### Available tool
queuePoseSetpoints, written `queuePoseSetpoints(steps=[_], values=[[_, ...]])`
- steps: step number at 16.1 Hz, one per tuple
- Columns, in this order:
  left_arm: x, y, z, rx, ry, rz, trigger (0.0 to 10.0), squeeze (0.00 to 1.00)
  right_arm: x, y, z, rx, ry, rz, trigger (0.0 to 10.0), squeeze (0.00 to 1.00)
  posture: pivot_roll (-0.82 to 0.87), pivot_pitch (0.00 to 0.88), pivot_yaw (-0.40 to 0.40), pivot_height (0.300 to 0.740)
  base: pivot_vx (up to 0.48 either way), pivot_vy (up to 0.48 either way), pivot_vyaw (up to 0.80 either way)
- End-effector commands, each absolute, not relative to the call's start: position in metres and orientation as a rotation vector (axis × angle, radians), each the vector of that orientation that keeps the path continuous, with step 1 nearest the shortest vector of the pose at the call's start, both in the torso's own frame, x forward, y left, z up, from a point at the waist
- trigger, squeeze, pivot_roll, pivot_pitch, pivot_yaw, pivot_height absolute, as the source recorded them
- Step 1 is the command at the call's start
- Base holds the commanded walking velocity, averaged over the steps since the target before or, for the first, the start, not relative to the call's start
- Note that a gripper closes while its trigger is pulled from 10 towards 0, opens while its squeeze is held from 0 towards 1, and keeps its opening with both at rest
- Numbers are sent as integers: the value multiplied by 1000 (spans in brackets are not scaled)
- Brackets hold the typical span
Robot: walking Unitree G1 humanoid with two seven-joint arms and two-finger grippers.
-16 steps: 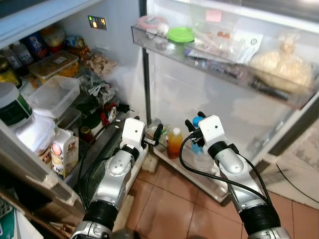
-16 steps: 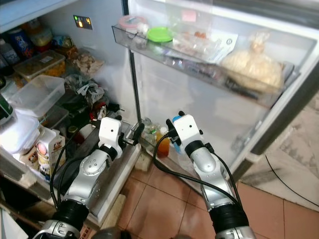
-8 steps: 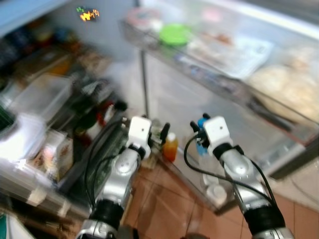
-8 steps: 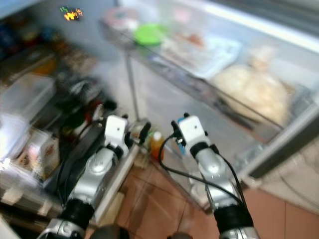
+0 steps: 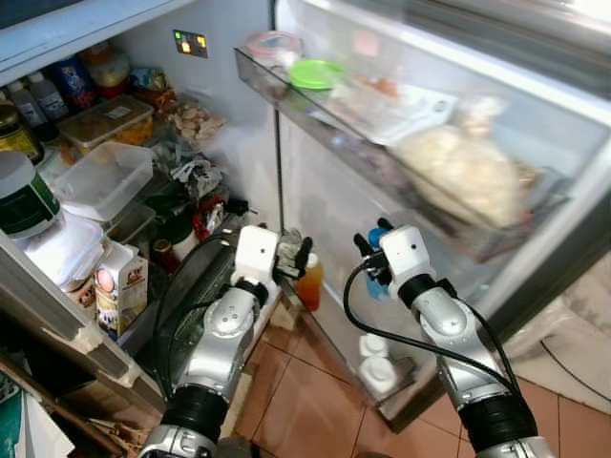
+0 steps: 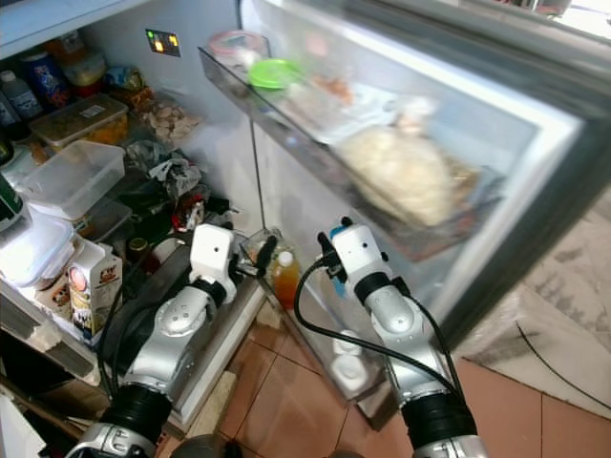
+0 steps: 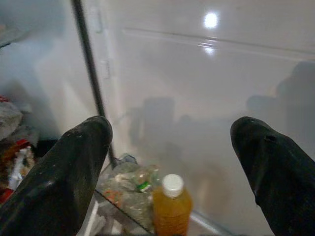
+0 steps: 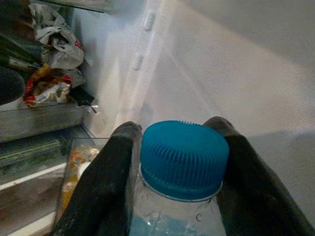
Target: Restocking fridge
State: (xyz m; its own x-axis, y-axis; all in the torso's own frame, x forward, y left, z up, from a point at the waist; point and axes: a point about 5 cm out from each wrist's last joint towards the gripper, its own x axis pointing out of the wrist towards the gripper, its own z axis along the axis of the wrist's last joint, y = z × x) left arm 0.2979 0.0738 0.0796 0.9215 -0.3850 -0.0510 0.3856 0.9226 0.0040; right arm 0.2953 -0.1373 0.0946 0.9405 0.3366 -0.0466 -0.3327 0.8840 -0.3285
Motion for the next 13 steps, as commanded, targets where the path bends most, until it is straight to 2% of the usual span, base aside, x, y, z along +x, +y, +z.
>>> queuePoseSetpoints(steps=[1,8,10,13], values=[[298,75,82,15,42,-398,10000,0,300,-141,104,-363,-55,320,10000,0,28,0,-9,740,0,0,0],[295,76,80,23,51,-397,10000,0,315,-174,114,-454,-72,101,10000,0,29,0,-7,740,0,0,0],[296,76,80,28,51,-394,10000,0,319,-198,120,-526,-80,-62,10000,0,29,0,-5,740,0,0,0],[297,78,80,34,50,-378,10000,0,325,-221,129,-565,-85,-172,10000,0,32,0,-3,740,0,0,0]])
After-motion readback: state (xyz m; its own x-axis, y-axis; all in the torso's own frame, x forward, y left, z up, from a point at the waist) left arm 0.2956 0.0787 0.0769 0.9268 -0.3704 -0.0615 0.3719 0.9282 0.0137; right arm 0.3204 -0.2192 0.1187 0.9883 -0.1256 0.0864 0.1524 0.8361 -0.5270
